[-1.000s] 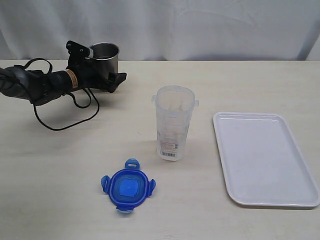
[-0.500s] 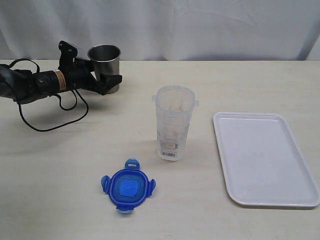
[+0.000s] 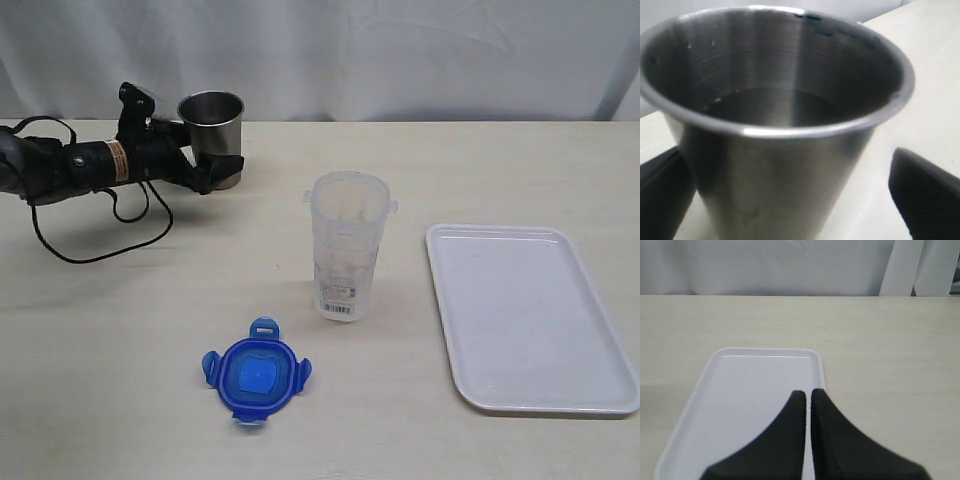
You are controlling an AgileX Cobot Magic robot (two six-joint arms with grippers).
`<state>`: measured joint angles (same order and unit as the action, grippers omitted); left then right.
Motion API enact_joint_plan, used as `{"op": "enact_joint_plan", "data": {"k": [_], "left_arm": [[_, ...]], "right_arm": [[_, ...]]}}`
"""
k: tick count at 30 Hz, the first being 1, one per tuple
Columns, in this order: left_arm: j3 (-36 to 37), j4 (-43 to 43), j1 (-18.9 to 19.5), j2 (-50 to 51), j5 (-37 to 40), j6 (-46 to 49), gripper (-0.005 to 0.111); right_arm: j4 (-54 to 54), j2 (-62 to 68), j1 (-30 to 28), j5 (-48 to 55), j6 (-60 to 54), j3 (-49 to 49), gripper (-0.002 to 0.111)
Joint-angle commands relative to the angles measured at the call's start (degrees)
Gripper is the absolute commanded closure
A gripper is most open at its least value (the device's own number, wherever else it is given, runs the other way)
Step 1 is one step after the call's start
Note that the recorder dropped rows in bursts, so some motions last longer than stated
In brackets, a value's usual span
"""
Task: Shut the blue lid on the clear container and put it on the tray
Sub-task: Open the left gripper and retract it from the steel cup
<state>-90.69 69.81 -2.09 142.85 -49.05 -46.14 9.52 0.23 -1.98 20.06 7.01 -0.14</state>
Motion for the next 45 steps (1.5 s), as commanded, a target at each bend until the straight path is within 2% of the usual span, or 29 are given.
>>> {"op": "enact_joint_plan", "data": {"k": [1,3,6,8,9,12,20,23,29,30,33,43,45], "left_arm": [[0.22,10.58,0.26,-4.42,6.91,-11.77,0.003],[0.22,14.72,0.98,-5.84,8.67,-16.15,0.003],[0.22,19.23,3.69,-7.55,6.78,-20.52,0.003],[0.22,22.26,6.06,-8.24,1.20,-21.38,0.003],[0.22,24.17,7.87,-8.24,-4.02,-21.73,0.003],[0.22,29.35,11.11,-8.24,-9.10,-27.88,0.003],[0.32,30.14,17.07,-8.59,-17.86,-41.30,0.003],[0.32,30.14,18.09,-9.05,-20.92,-42.11,0.003],[0.32,30.14,18.11,-9.18,-20.92,-43.00,0.003],[0.32,30.14,17.99,-9.18,-20.92,-48.32,0.003],[0.32,30.14,17.70,-9.18,-20.92,-73.26,0.003],[-0.34,29.58,17.70,-9.18,-20.92,-71.92,0.003],[-0.34,29.98,17.62,-9.83,-17.74,-72.34,0.003]], "right_arm": [[-0.30,-0.23,0.11,0.00,-0.19,0.14,0.104],[-0.30,-0.23,0.11,0.00,-0.19,0.14,0.104],[-0.30,-0.23,0.11,0.00,-0.19,0.14,0.104],[-0.30,-0.23,0.11,0.00,-0.19,0.14,0.104],[-0.30,-0.23,0.11,0.00,-0.19,0.14,0.104],[-0.30,-0.23,0.11,0.00,-0.19,0.14,0.104],[-0.30,-0.23,0.11,0.00,-0.19,0.14,0.104],[-0.30,-0.23,0.11,0.00,-0.19,0.14,0.104],[-0.30,-0.23,0.11,0.00,-0.19,0.14,0.104],[-0.30,-0.23,0.11,0.00,-0.19,0.14,0.104],[-0.30,-0.23,0.11,0.00,-0.19,0.14,0.104],[-0.30,-0.23,0.11,0.00,-0.19,0.14,0.104],[-0.30,-0.23,0.11,0.00,-0.19,0.14,0.104]]}}
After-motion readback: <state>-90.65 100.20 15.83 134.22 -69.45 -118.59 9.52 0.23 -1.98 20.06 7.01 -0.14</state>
